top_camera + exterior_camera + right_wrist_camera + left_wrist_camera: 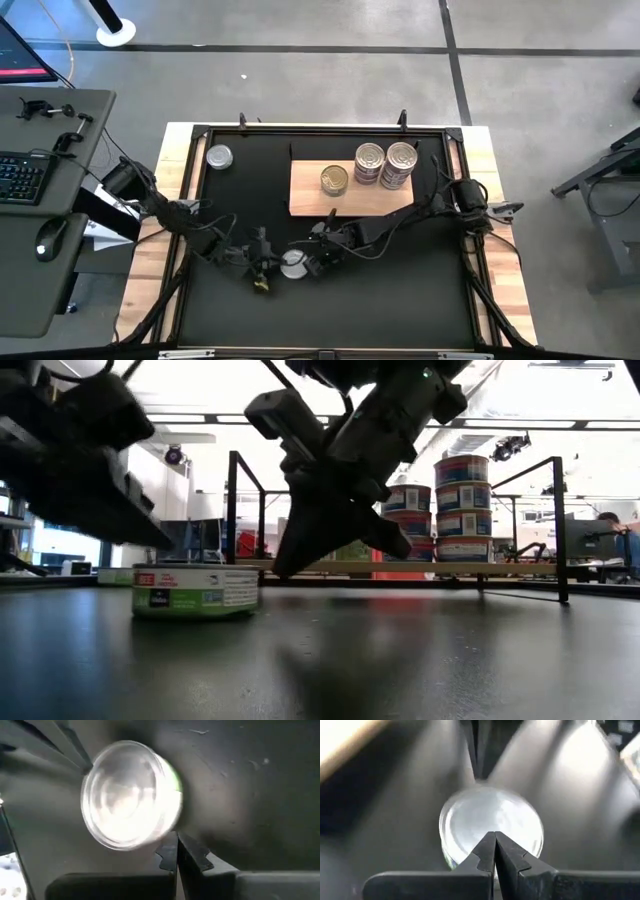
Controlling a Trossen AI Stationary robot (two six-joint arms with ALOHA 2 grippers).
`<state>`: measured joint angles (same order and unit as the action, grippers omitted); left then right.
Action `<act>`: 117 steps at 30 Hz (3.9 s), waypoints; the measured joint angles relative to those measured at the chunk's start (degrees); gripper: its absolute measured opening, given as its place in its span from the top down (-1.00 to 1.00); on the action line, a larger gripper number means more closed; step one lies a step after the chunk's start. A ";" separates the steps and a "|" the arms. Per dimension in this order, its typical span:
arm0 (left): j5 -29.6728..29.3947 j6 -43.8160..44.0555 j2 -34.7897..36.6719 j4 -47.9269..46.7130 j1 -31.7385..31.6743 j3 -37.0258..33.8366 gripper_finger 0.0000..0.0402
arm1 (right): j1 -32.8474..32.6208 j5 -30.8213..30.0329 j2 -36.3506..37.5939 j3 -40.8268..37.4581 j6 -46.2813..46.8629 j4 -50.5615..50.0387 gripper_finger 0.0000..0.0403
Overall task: Stack canned seafood by type on shelf
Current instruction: Put the green tuna can on the shelf
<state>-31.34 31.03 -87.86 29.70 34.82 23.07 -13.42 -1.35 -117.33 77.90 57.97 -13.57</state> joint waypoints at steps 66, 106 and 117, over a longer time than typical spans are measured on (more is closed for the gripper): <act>-10.18 16.64 21.13 -34.31 8.27 0.20 1.00 | 4.16 1.64 2.29 28.36 -46.53 -31.09 0.50; -9.47 28.48 11.65 -27.92 8.62 0.25 1.00 | 1.92 -16.44 -8.88 33.64 -62.11 -37.26 0.42; -9.36 34.34 8.02 -27.86 8.86 0.26 1.00 | -2.90 -43.54 -8.75 33.80 -61.71 -46.29 0.35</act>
<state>-40.71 65.38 -79.83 1.84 43.68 23.33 -16.32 -44.89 -126.08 111.69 -3.74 -59.86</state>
